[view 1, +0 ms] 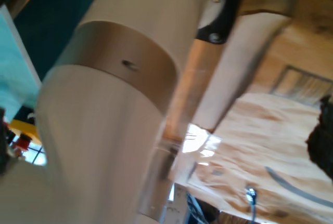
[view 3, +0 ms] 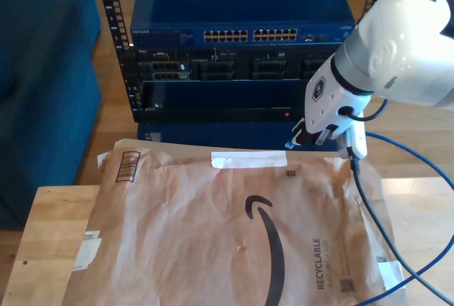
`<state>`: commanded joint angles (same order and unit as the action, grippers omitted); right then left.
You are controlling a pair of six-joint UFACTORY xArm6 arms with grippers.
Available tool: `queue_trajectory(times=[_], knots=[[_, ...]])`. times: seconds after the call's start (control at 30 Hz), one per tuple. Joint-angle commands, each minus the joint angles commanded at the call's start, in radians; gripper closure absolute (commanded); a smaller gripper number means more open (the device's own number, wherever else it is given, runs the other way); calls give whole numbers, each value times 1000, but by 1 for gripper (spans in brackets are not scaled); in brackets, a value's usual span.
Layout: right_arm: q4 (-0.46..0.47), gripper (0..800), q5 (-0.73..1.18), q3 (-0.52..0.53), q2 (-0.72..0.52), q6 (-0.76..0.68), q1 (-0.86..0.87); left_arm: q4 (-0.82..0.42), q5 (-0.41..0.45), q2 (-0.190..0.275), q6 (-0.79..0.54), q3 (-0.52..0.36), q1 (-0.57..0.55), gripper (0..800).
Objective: Grab the cable and plug it in
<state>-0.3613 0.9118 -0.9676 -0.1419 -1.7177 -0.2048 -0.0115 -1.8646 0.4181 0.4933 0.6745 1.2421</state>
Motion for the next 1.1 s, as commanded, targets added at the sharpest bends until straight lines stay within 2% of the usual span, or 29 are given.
queue_trajectory(times=[0.07,0.17,0.33,0.5,0.63,0.9,1.1], knots=[[0,797,-2,-3,6,0,-2,-15,17,3,-31,-38,37,2],[0,797,-20,-3,12,2,-2,-57,120,25,-87,-120,101,2],[0,797,-21,-2,18,2,-2,-68,218,25,-173,-224,207,2],[0,797,-21,0,20,2,-2,-126,290,28,-190,-299,235,2],[0,798,-23,0,28,0,-5,-133,345,54,-216,-354,255,2],[2,797,-23,-20,55,0,-5,-130,404,83,-293,-376,285,2],[2,797,-23,-23,64,0,-5,-132,565,86,-328,-453,356,2]])
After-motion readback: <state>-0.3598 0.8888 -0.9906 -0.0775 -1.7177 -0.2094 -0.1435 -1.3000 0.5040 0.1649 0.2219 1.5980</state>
